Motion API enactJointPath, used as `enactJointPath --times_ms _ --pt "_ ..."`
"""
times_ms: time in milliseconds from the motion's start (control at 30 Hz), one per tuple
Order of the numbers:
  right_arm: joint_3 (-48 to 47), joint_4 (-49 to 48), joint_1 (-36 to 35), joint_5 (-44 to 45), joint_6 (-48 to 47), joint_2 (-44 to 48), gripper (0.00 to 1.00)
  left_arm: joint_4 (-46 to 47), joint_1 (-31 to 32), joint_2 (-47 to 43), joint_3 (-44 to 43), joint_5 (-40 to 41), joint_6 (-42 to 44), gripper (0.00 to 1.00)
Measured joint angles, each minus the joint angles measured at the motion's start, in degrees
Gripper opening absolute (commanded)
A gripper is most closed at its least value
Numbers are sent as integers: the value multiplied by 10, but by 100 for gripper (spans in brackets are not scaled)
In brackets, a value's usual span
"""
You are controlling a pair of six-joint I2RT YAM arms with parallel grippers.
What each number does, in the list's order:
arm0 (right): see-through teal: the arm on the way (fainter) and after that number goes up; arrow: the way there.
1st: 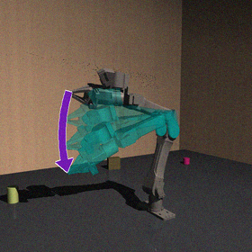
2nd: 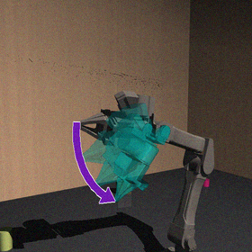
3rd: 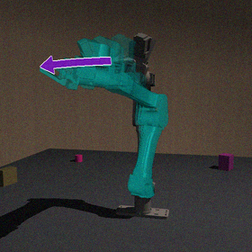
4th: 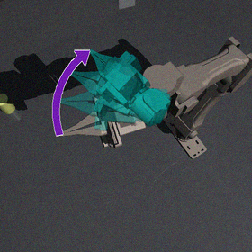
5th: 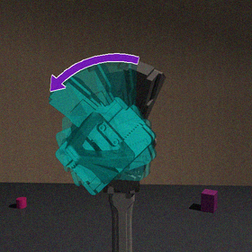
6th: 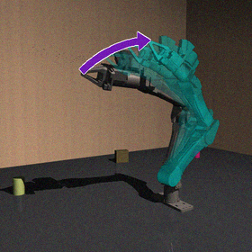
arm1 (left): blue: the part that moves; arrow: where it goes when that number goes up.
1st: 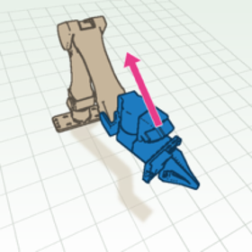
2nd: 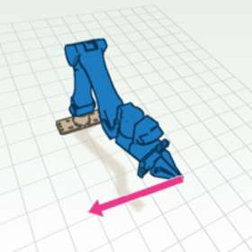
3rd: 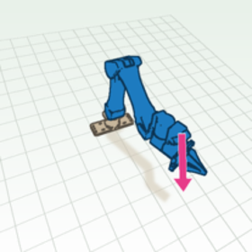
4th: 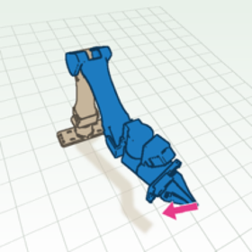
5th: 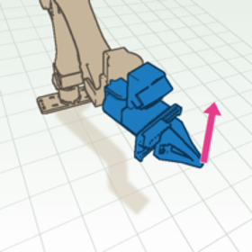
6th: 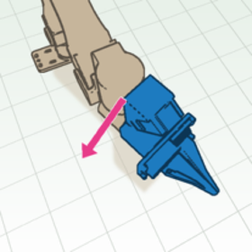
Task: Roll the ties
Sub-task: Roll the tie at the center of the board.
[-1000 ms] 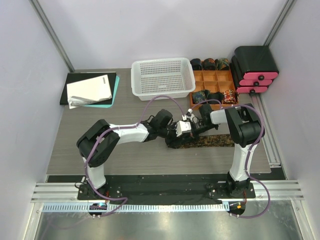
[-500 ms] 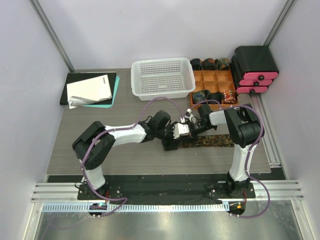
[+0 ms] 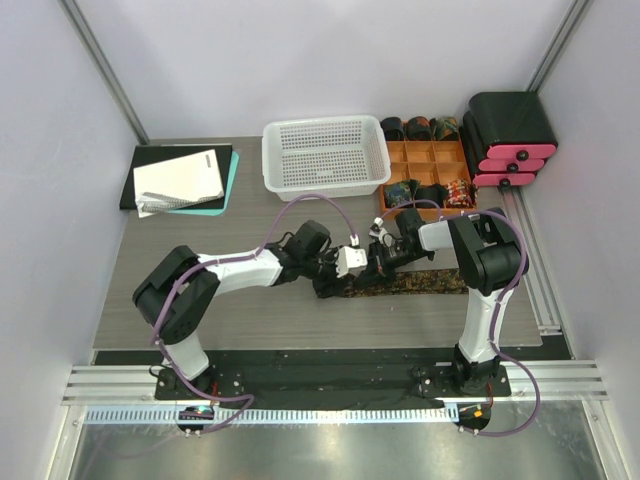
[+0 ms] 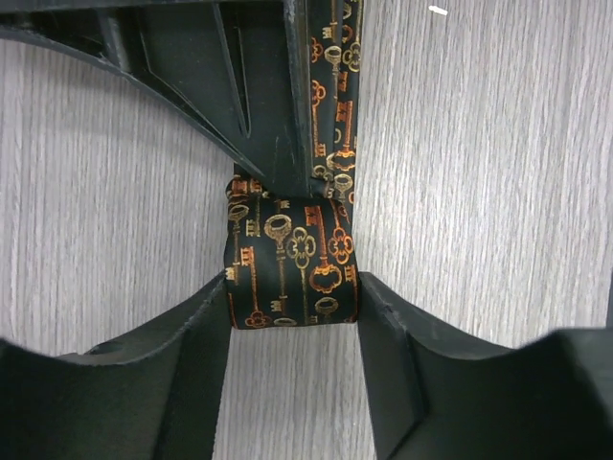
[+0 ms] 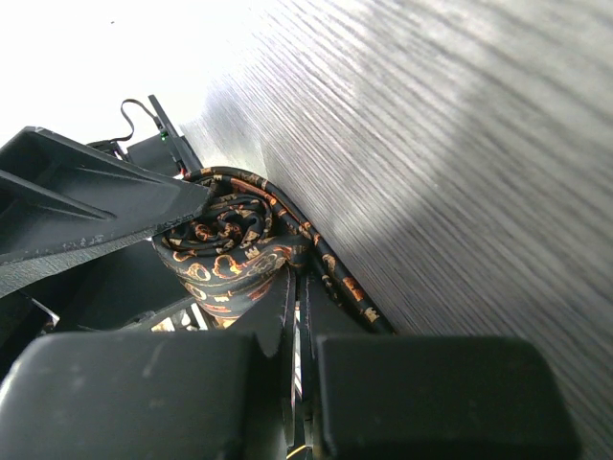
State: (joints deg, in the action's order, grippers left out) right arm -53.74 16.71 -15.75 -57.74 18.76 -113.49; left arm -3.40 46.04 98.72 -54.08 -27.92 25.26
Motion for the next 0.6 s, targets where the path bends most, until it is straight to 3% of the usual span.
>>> enactJointPath --times_ms 233,600 --pt "0 0 0 0 0 0 1 5 0 2 -6 -8 -13 47" --pt "-5 1 -3 2 5 -2 2 26 16 77 -70 -21 -47 41"
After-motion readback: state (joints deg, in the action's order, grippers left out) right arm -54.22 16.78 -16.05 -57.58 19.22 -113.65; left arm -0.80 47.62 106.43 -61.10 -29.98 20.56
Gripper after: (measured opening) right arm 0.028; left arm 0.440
